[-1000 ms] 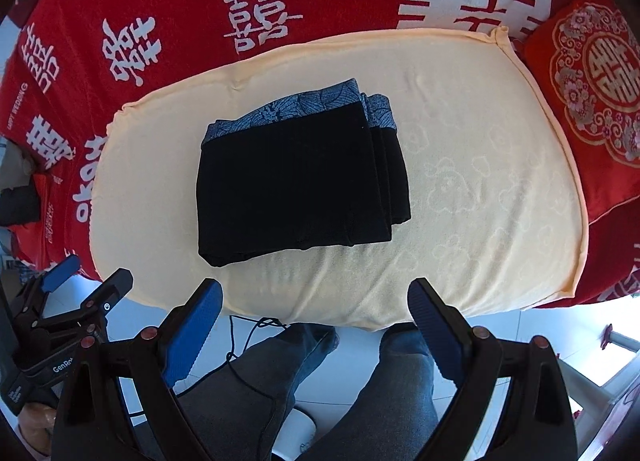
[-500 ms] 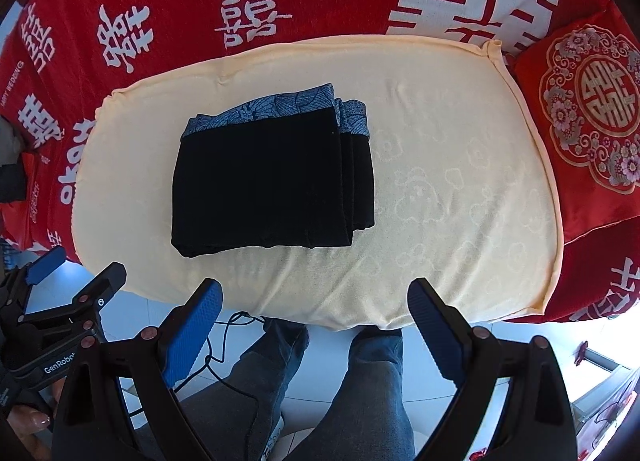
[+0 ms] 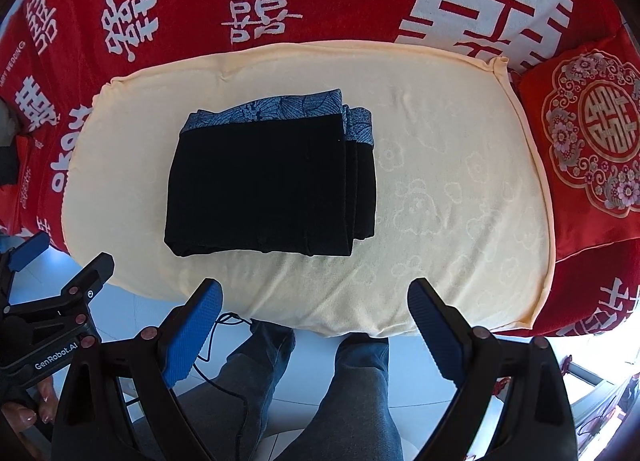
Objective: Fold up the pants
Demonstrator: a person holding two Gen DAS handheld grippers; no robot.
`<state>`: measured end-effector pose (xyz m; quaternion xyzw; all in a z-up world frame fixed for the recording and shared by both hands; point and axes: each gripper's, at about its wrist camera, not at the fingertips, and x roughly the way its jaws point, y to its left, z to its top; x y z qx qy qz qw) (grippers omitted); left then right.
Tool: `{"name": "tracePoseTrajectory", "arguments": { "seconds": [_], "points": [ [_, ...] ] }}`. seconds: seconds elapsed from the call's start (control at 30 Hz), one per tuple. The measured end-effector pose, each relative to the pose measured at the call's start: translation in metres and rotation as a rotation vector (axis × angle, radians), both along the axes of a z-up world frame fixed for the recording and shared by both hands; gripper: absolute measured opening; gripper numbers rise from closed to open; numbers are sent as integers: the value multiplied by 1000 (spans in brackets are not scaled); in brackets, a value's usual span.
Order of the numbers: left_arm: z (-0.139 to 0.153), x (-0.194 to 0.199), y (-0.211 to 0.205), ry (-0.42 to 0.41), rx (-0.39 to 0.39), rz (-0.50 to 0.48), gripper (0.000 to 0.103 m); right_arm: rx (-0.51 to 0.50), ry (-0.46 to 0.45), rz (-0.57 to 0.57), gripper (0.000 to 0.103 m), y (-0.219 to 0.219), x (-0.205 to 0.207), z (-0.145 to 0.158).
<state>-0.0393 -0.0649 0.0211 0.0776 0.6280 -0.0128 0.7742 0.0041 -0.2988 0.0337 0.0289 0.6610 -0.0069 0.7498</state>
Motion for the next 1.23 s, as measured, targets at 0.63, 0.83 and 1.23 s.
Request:
{"name": "tracePoseTrajectory", "arguments": {
  "seconds": [0.63, 0.83, 1.23],
  "points": [
    [0, 2, -3, 12, -32, -5, 102, -11, 16, 4, 95, 4, 2, -4],
    [-1, 2, -5, 16, -32, -18, 102, -11, 19, 2, 95, 5, 2, -5],
    [-2, 3, 3, 10, -78, 10, 102, -13, 24, 9, 95, 5, 3, -6]
  ]
}}
